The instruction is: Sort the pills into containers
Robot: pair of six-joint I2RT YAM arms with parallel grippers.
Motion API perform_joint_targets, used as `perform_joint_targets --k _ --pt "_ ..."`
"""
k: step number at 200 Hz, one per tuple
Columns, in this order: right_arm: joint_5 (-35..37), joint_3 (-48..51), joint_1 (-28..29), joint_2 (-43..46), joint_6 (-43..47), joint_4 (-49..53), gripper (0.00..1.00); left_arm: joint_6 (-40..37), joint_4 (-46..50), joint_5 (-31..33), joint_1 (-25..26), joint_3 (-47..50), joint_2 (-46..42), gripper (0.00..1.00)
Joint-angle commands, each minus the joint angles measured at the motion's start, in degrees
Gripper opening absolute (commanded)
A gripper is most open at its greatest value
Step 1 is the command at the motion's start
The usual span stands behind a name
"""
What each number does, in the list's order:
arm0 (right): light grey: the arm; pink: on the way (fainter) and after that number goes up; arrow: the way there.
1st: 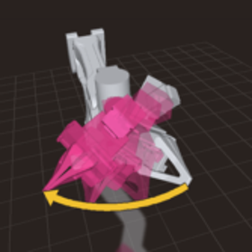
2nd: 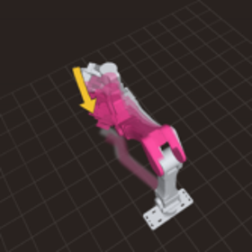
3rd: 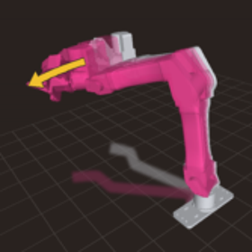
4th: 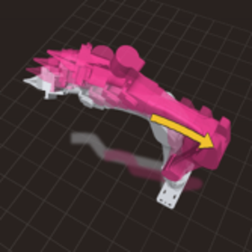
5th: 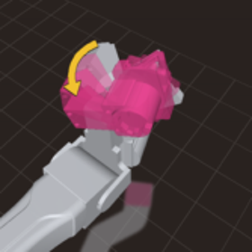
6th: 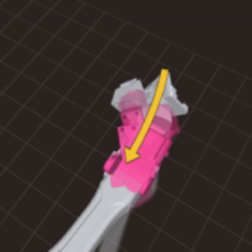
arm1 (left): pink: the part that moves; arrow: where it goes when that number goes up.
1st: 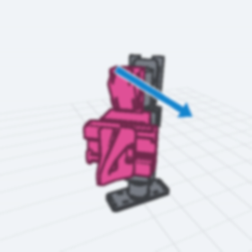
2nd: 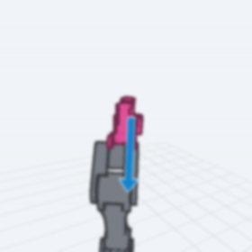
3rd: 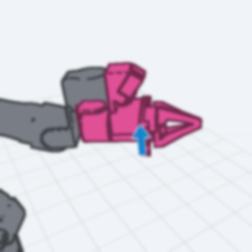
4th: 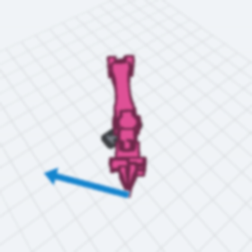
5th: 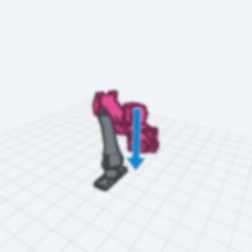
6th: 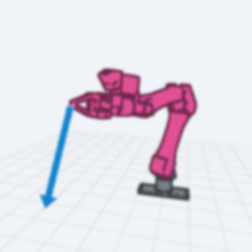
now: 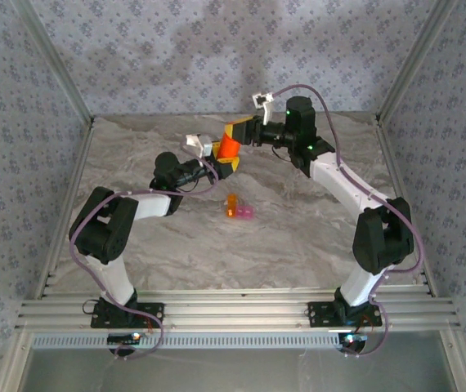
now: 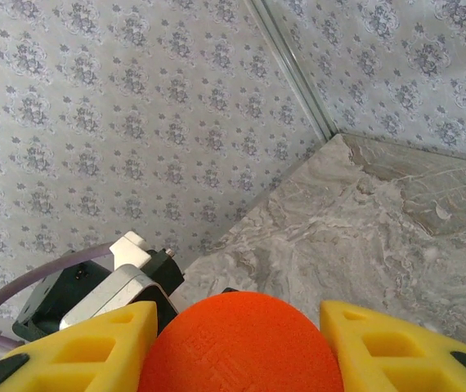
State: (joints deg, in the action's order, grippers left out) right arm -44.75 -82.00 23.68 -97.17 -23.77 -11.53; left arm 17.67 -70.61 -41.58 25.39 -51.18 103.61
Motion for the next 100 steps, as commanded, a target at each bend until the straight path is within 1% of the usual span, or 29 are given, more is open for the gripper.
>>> perform_joint_targets --k 1,30,58,75,100 --pt "-1.86 1.11 1.06 1.46 3.31 4.19 0.03 1.05 -4.45 1.25 -0.86 0.14 -1.66 0.0" --pt "-0.52 3.37 3.54 0.19 5.76 6.68 0.02 1.3 -4.83 1.67 -0.95 0.34 -1.83 0.0" --pt "0.26 7.66 5.44 -0.17 4.83 3.8 0.01 1.66 -5.42 2.0 -1.2 0.55 -1.82 0.0" --pt "0.34 8.51 5.51 0.09 5.66 4.26 0.01 1.7 -5.44 1.99 -1.33 0.65 -1.92 0.0" --pt "-0.4 8.04 4.55 0.78 9.27 8.71 0.01 1.66 -5.46 2.02 -1.48 0.85 -2.01 0.0"
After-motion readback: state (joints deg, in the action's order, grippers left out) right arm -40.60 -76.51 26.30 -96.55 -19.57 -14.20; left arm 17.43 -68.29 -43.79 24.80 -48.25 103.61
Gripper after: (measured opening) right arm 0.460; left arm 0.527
